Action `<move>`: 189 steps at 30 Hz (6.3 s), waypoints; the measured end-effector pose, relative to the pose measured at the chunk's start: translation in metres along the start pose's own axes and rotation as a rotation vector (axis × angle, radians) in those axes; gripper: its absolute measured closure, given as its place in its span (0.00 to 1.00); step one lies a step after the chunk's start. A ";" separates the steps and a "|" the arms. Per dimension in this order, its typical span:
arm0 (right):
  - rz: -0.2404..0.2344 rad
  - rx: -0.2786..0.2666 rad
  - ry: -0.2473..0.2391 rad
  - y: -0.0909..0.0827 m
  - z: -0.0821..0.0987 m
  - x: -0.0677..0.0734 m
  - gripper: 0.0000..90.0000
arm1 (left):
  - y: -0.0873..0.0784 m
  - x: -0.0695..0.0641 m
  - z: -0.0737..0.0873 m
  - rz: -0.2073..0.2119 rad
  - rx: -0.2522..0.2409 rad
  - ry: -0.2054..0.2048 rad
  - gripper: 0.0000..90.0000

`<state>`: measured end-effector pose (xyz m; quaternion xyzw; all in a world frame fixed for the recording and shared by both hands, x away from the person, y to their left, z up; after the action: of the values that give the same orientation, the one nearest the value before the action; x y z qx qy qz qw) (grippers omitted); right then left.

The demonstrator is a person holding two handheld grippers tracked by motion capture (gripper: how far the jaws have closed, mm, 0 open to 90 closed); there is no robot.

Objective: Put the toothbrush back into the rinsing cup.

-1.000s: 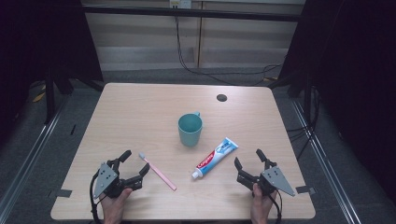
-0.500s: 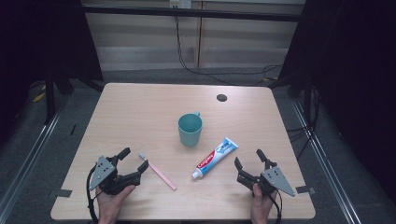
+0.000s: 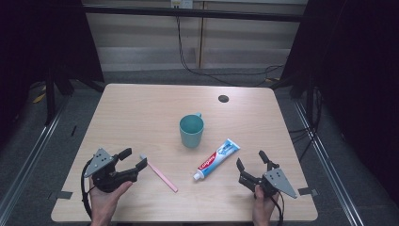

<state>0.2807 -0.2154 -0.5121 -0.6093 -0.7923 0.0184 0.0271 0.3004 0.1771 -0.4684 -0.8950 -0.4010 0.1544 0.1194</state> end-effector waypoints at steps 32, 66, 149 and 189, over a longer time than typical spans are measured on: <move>0.012 -0.003 -0.001 0.000 0.000 0.000 0.15 | 0.009 0.005 -0.008 0.039 0.500 -0.181 0.45; 0.019 -0.003 0.000 0.000 0.000 -0.001 0.15 | 0.056 0.017 -0.002 -0.092 0.961 -0.405 0.47; 0.019 -0.003 -0.001 0.000 0.000 -0.001 0.15 | 0.111 -0.018 0.037 -0.271 1.144 -0.297 0.33; 0.020 -0.002 -0.002 0.000 0.000 -0.001 0.15 | 0.093 0.000 0.036 -0.188 1.154 -0.114 0.88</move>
<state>0.2806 -0.2161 -0.5121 -0.6170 -0.7863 0.0183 0.0255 0.3506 0.1199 -0.5336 -0.6364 -0.3354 0.3843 0.5787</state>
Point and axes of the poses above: each handheld gripper's, and its own axes: y roughly forward along the jaws, z roughly out of its underside, x roughly to its left, the point moved 7 cm from there along y, roughly forward along the jaws, and after that the axes turned 3 degrees about x, right-handed, at the moved point
